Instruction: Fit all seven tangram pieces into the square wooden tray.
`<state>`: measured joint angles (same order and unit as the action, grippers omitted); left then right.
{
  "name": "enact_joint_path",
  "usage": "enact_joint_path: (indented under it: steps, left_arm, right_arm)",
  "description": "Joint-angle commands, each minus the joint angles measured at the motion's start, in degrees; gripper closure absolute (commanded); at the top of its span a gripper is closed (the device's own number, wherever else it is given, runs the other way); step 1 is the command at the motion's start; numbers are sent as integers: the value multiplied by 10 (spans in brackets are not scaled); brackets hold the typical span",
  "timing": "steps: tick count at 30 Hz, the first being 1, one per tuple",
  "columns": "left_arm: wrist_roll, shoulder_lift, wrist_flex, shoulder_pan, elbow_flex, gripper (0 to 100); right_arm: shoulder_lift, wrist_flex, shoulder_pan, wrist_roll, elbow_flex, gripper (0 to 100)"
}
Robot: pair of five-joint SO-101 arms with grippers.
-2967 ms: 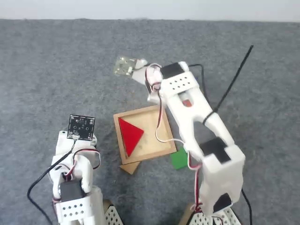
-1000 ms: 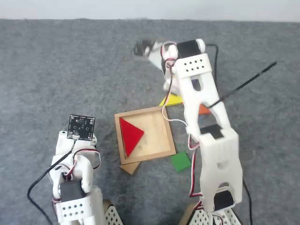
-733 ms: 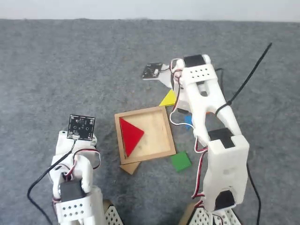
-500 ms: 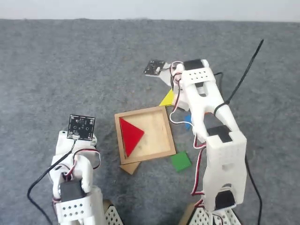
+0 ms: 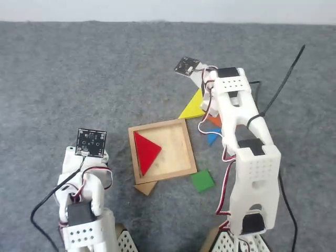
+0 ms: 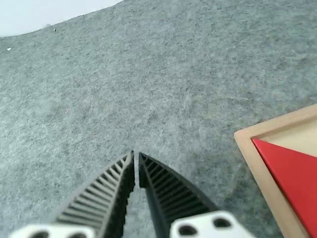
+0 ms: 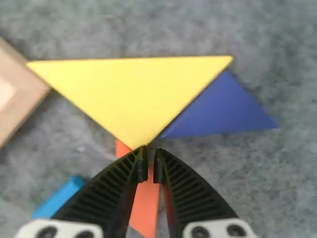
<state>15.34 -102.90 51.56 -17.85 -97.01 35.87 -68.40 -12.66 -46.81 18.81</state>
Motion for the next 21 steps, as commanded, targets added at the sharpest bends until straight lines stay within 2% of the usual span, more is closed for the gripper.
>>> enact_joint_path:
  steps: [1, 8, 16, 21]
  left_arm:
    - [6, -8, 1, -4, 9, 985]
    - [6, -8, 1, -4, 9, 985]
    - [6, -8, 1, -4, 9, 985]
    - [6, -8, 1, -4, 9, 985]
  right_arm:
    - [-12, 22, 7, 10, 4, 959]
    - [13, 58, 0, 56, 3, 959]
    - [29, 5, -13, 58, 3, 965]
    - [21, -36, -51, 58, 4, 992]
